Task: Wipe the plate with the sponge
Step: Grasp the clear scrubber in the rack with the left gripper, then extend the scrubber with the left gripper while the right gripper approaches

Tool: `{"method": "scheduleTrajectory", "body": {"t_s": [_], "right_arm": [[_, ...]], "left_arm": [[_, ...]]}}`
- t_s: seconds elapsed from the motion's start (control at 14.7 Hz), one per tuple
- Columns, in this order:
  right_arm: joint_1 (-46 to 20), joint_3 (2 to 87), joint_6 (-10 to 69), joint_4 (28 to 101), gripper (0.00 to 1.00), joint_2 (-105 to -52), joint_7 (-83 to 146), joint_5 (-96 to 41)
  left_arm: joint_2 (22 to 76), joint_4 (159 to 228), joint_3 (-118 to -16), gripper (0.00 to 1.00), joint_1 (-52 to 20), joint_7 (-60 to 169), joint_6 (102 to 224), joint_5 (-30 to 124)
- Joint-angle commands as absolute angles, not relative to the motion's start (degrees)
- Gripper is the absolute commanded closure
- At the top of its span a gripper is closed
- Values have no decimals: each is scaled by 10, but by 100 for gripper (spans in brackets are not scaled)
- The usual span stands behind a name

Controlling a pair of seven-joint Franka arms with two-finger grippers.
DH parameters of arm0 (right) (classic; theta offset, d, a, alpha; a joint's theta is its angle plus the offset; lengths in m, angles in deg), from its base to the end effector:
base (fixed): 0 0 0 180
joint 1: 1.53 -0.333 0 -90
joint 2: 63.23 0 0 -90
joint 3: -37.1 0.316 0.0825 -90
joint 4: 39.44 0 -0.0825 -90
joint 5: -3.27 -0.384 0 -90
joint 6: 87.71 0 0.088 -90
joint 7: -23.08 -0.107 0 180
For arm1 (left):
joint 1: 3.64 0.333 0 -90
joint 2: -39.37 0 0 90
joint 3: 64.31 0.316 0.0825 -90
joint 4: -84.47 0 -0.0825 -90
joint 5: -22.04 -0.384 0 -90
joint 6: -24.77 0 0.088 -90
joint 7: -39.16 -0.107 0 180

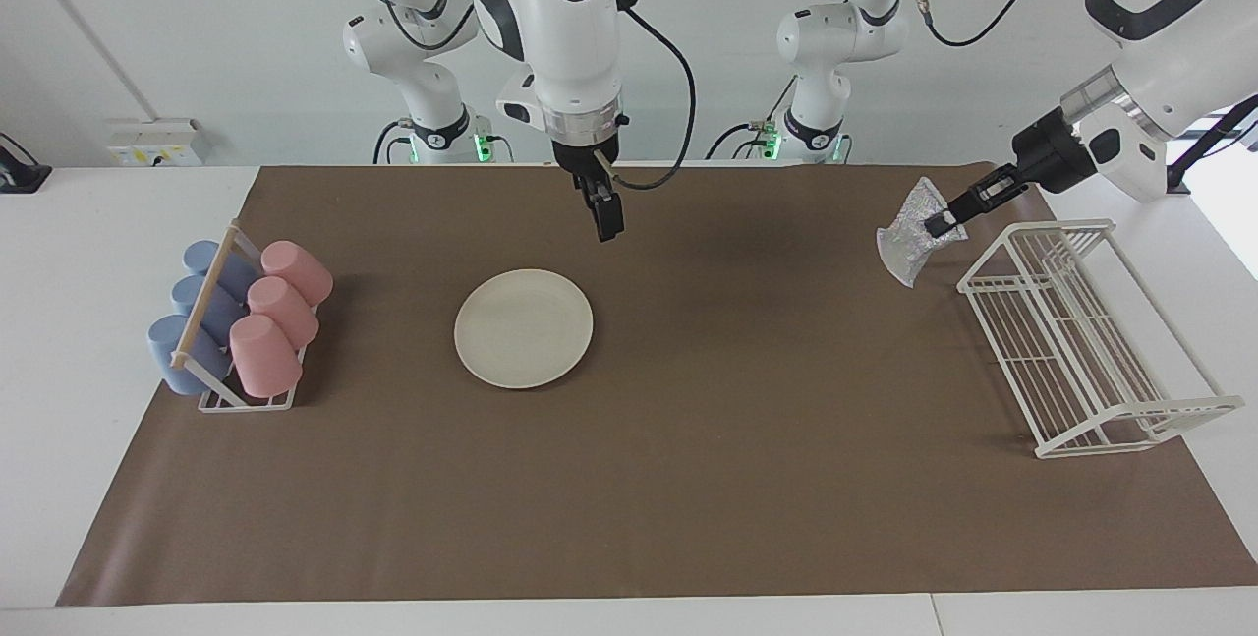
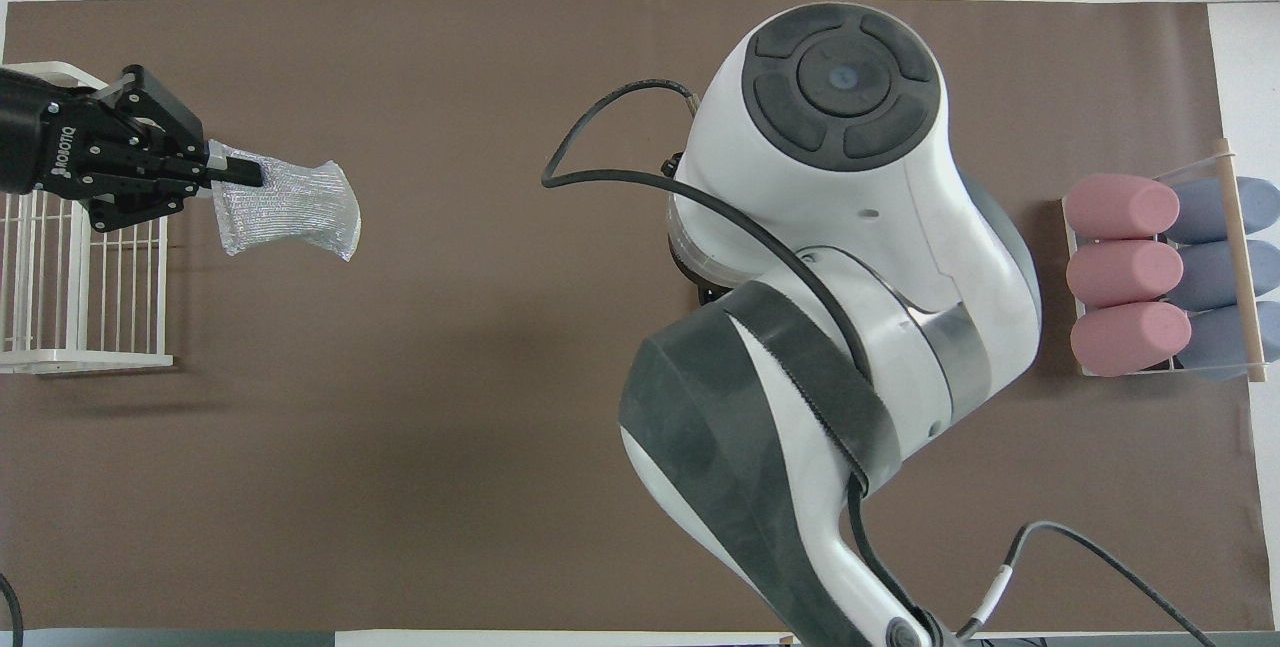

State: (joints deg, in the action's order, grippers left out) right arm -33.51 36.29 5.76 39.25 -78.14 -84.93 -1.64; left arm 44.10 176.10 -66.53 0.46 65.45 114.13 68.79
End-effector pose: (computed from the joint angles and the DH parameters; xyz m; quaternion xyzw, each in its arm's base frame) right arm 0.5401 0.3382 0.5685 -0.7813 0.6228 0.0388 0.0132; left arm 0.5794 -0.0588 0.5977 0.8832 0.2420 -0.1388 0.3769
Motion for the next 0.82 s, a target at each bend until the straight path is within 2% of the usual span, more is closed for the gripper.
{"method": "scheduleTrajectory", "body": {"t_s": [0.0,0.2,0.54,0.75], "right_arm": [[-361,362,98,415,0,-772,-914,-17],[-377,362,120,434,0,-769,-954,-16],[-389,363,142,425,1,-773,-997,-26],[-411,362,145,400,1,-802,-1061,-30]], "left_arm": [[347,1924,-666,100,4,598,1202,766],[323,1999,-666,100,-1,519,1215,836],[289,2114,-670,100,-14,393,1245,941],[280,2160,-670,100,-52,337,1280,1013]]}}
